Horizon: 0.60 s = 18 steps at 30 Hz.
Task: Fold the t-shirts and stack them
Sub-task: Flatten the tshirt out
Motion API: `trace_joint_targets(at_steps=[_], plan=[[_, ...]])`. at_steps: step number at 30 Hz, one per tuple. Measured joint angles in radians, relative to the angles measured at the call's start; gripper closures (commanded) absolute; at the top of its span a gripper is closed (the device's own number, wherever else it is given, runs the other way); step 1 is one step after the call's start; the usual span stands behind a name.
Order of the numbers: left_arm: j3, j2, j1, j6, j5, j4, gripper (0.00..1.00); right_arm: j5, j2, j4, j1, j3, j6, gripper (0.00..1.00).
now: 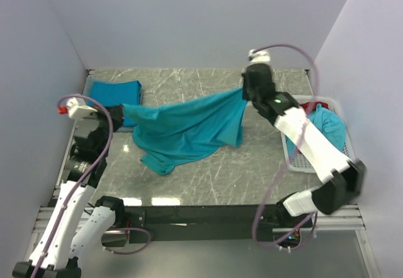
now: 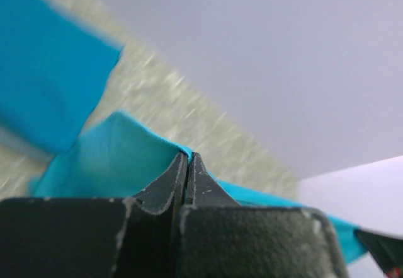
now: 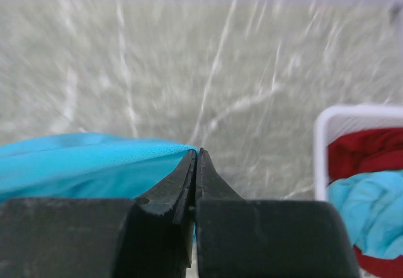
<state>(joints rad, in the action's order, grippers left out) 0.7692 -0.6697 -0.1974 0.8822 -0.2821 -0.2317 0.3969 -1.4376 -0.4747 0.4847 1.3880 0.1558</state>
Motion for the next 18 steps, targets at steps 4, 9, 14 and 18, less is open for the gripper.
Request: trace_joint_targets(at_steps=[4, 9, 14, 18], plan=[[0.159, 0.042, 0.000, -0.034, -0.023, 0.005, 0.99, 0.013, 0.223, -0.011, 0.000, 0.032, -0.002, 1.00], [0.367, 0.073, 0.000, -0.091, -0.003, 0.019, 0.99, -0.046, 0.451, -0.059, 0.000, 0.082, -0.006, 1.00], [0.557, 0.084, 0.000, -0.156, 0.111, 0.040, 0.99, -0.153, 0.624, -0.113, 0.002, 0.193, -0.009, 1.00], [0.682, 0.083, 0.000, -0.190, 0.218, 0.051, 0.99, -0.220, 0.695, -0.135, 0.002, 0.309, -0.009, 1.00]])
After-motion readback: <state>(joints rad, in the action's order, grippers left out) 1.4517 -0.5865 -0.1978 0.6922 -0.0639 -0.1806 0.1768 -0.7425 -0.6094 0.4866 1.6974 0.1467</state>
